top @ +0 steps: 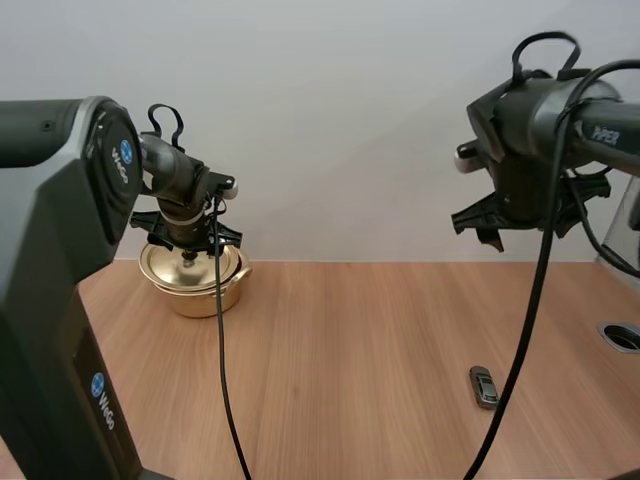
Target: Open the pot, put the car inside, and close it
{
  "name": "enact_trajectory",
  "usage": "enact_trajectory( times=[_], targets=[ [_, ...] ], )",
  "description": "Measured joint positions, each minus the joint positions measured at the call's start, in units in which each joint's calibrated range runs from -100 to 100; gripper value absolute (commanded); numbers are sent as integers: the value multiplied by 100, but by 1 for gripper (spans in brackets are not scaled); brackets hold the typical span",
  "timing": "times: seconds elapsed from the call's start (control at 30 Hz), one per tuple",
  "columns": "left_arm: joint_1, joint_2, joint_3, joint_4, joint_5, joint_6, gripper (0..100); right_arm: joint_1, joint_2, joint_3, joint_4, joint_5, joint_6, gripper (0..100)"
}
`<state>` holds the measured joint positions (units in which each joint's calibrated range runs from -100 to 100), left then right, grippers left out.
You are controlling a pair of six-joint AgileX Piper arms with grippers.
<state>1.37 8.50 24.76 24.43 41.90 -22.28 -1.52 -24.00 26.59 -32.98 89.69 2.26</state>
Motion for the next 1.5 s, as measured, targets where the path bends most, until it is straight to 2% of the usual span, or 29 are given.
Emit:
enact_trajectory(
  times=[0.37, 0.83, 0.87, 0.93, 1.03, 1.1, 1.13, 1.5],
  targets=[
    [0, 97, 0, 174, -706, 0, 95, 0, -137, -21, 628, 338, -153, 100],
    [0, 504, -15, 376, -1001, 0, 95, 0, -137, -21, 637, 680, -153, 100],
    [0, 504, -15, 376, -1001, 0, 93, 0, -137, -21, 637, 719, -153, 100],
    [0, 504, -15, 406, -1001, 0, 80, 0, -137, -21, 637, 766, -153, 100],
    [0, 504, -15, 416, -1001, -9, 38, 0, -137, -21, 637, 882, -153, 100],
    [0, 492, -15, 416, -1021, -80, 4, 0, -137, -21, 637, 935, -153, 100],
    [0, 492, -15, 416, -1021, -152, 0, 0, -137, -21, 637, 984, -153, 100],
    [0, 301, -287, 584, -957, -294, 0, 0, -137, -21, 806, 1029, -273, 100]
  ],
)
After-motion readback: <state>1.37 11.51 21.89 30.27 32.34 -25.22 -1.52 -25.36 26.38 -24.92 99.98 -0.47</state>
